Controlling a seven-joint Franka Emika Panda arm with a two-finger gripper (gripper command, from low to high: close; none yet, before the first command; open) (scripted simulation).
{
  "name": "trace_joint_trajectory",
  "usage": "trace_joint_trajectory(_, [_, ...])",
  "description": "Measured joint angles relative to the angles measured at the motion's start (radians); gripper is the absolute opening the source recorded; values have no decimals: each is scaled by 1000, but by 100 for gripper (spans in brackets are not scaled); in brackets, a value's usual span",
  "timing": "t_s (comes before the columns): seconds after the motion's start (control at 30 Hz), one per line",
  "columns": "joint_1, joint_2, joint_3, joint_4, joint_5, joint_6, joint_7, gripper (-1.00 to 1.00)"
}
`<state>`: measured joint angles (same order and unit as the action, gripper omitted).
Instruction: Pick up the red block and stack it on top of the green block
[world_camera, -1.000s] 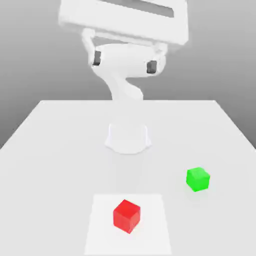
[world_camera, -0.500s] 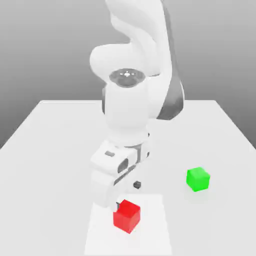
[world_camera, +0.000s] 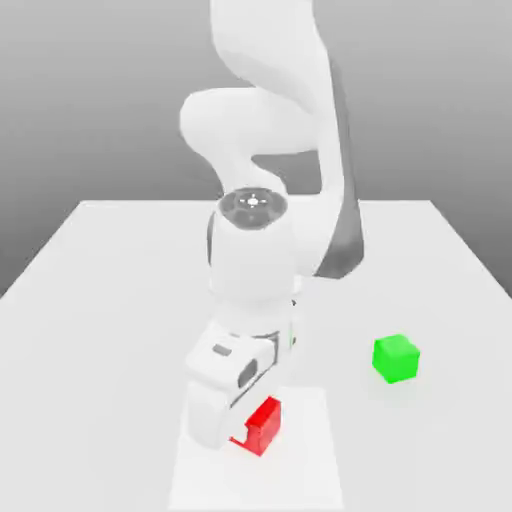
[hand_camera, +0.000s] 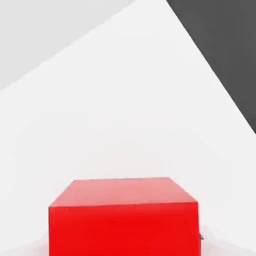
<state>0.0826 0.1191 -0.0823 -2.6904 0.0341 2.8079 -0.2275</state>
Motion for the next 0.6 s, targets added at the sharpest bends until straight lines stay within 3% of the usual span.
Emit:
trace_joint_trajectory(0.23, [200,-195,120,-103,17,-90,282,-100])
trace_joint_trajectory(0.47, [371,-365,311,-228,108,-132,592,-100])
trace_joint_trajectory(0.6, [387,-332,375,-253,102,-73,683,-100])
